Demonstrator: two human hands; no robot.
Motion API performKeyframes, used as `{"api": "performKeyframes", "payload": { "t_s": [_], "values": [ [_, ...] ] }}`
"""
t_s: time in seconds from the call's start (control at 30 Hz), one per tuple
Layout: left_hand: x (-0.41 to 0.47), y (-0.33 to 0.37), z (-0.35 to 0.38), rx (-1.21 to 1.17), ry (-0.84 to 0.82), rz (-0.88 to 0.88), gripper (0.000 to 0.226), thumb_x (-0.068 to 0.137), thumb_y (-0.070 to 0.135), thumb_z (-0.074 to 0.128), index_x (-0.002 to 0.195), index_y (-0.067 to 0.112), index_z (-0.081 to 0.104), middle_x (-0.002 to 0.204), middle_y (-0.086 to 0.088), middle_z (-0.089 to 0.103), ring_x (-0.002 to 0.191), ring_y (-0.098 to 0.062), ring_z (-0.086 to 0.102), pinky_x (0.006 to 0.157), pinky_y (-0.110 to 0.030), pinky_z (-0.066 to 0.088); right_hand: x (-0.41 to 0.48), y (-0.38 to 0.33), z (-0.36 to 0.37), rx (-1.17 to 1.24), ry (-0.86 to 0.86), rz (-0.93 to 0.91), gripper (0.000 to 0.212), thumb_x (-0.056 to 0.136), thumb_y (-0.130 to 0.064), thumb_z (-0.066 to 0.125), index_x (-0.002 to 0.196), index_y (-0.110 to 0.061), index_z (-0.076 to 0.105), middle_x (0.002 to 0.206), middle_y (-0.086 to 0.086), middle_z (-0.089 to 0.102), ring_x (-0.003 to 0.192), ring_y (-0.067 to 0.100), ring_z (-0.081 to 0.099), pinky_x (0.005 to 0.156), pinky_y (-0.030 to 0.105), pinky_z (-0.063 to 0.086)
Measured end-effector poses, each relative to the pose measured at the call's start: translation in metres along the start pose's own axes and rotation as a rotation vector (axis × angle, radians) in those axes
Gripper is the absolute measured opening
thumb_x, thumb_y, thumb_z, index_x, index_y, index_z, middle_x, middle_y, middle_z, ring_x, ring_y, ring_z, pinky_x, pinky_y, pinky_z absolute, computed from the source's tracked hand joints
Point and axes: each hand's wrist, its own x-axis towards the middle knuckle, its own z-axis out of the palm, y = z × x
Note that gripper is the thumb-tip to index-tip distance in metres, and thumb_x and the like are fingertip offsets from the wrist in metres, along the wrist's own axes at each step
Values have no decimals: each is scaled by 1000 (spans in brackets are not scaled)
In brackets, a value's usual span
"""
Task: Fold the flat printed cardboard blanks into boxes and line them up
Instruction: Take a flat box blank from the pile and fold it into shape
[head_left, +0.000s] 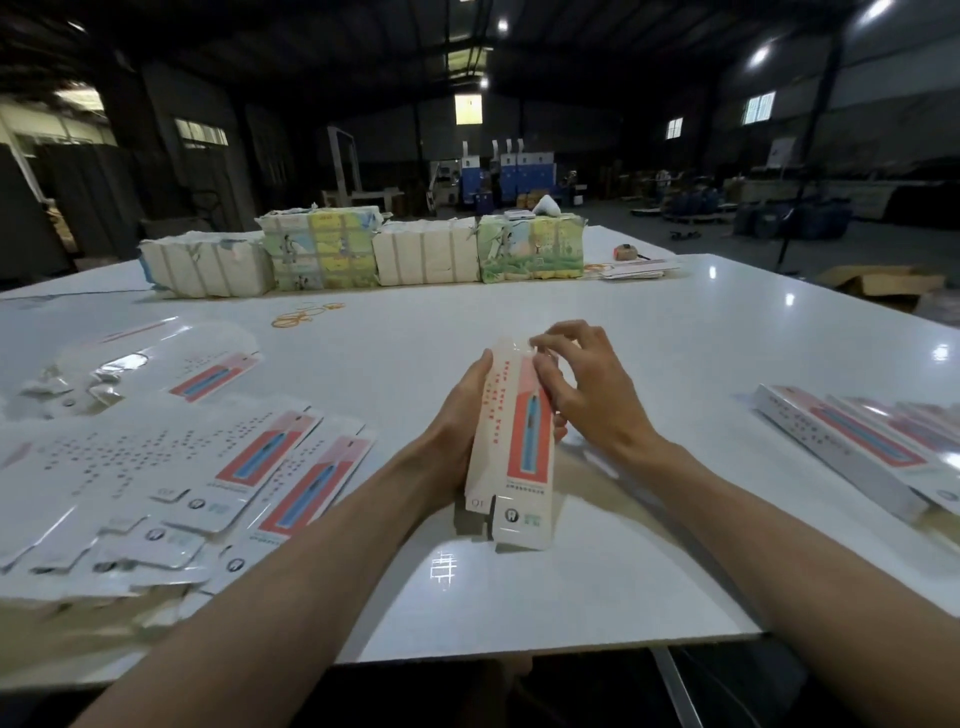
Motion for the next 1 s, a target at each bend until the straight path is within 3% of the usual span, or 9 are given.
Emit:
{"api": "performKeyframes", "payload": {
  "t_s": [0.1, 0.27, 0.37, 0.43, 0.47, 0.57, 0.67, 0.8, 1.0],
  "values": [
    [-1, -2, -5, -30, -25, 35, 63, 108, 63, 32, 86, 32, 82, 94, -13, 79, 77, -30, 79, 65, -34, 62, 3, -2, -1, 27, -27, -20, 33, 106, -32, 58, 129, -13, 72, 124, -2, 64, 123, 8, 47, 97, 33, 49],
    [-1, -1, -6, -95, -75, 13, 61, 107, 64, 32, 115, 19, 72, 101, -17, 79, 82, -35, 79, 67, -38, 63, 6, -5, -5, 85, -42, -42, 24, 102, -25, 68, 117, -9, 78, 124, -1, 69, 123, 11, 50, 98, 29, 47],
    [-1, 0, -6, -80, -125, 14, 64, 107, 65, 31, 120, 17, 71, 111, -19, 77, 90, -37, 78, 71, -39, 63, 9, -8, -7, 228, -40, 59, 15, 101, -22, 69, 106, -12, 79, 127, -4, 68, 121, 13, 54, 97, 29, 53],
    [-2, 2, -6, -75, -166, 8, 67, 106, 67, 31, 118, 18, 75, 113, -19, 77, 90, -34, 77, 72, -39, 63, 12, -9, -10, 399, -58, 168, 13, 101, -23, 70, 96, -15, 78, 133, -8, 63, 120, 19, 58, 88, 26, 58],
    [-2, 3, -5, -74, -191, 1, 69, 105, 68, 31, 116, 19, 77, 113, -18, 77, 88, -32, 77, 72, -38, 63, 13, -9, -11, 478, -68, 217, 14, 100, -24, 71, 93, -15, 78, 137, -10, 61, 121, 21, 60, 86, 27, 59],
    [2, 4, -5, -49, -261, -28, 78, 102, 72, 29, 120, 11, 74, 112, -19, 75, 85, -31, 75, 73, -39, 62, 16, -4, -16, 642, -95, 293, 16, 98, -20, 73, 86, -13, 82, 141, -15, 60, 120, 18, 63, 104, 47, 53],
    [6, 5, -4, -18, -297, -41, 81, 103, 72, 25, 121, 6, 68, 106, -19, 73, 82, -31, 73, 74, -39, 63, 16, -4, -18, 812, -121, 334, 23, 98, -12, 72, 78, -14, 83, 138, -11, 65, 125, 18, 61, 114, 55, 44],
    [7, 6, -2, -38, -310, -44, 75, 102, 70, 26, 125, 9, 63, 105, -12, 74, 81, -28, 74, 72, -39, 63, 16, -5, -17, 972, -130, 378, 23, 98, -11, 69, 80, -7, 82, 135, -5, 68, 125, 25, 62, 113, 54, 47],
    [5, 7, 5, -5, -302, -81, 73, 100, 73, 28, 115, 10, 60, 91, -10, 70, 71, -23, 69, 66, -36, 61, 11, -14, -17, 1105, -169, 372, 25, 104, -14, 60, 98, 6, 74, 142, 3, 64, 113, 29, 67, 92, 33, 56]
  ]
}}
